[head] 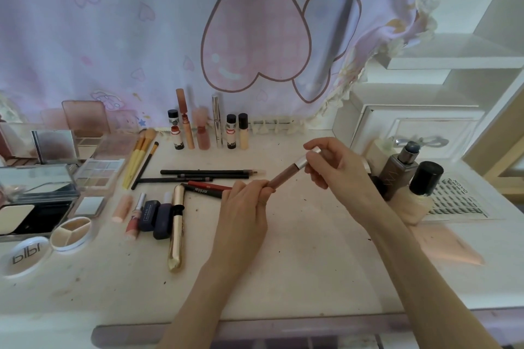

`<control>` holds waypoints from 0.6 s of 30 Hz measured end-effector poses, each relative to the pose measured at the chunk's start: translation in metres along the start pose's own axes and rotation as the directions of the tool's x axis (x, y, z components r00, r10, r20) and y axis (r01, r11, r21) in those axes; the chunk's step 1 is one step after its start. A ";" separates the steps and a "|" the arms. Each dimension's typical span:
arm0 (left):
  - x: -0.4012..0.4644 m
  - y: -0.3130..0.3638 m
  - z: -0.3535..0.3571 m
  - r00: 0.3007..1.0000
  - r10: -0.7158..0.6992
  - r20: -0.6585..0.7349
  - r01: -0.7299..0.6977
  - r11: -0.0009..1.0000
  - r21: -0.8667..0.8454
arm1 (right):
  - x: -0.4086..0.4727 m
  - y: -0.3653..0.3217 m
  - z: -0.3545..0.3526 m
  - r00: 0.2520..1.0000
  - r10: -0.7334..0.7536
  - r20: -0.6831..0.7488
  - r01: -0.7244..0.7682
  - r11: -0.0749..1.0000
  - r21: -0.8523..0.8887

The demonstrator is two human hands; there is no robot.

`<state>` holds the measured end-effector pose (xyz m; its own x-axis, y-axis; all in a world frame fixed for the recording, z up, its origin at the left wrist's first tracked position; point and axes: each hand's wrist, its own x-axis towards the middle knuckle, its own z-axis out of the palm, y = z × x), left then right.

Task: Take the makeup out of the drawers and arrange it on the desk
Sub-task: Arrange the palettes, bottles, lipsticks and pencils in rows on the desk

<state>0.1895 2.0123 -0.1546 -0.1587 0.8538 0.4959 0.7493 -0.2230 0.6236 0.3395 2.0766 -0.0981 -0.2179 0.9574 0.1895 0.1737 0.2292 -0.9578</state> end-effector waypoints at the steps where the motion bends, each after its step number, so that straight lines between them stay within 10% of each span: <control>1: 0.000 0.001 0.001 1.000 -0.001 0.013 0.001 1.000 0.008 | 0.001 0.002 0.001 0.999 0.048 0.004 -0.048 0.998 0.026; 5: -0.001 0.003 0.001 0.999 0.031 0.020 -0.033 0.997 0.074 | 0.007 0.004 0.005 0.974 0.207 -0.090 -0.207 0.978 0.001; 18: 0.000 0.005 -0.001 0.999 -0.022 0.036 0.020 0.998 0.056 | 0.014 -0.001 0.008 0.998 0.020 -0.058 -0.018 0.999 0.047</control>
<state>0.1929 2.0102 -0.1507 -0.1518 0.8750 0.4597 0.7810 -0.1789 0.5984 0.3287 2.0888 -0.0962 -0.1578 0.9705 0.1824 0.1320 0.2038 -0.9701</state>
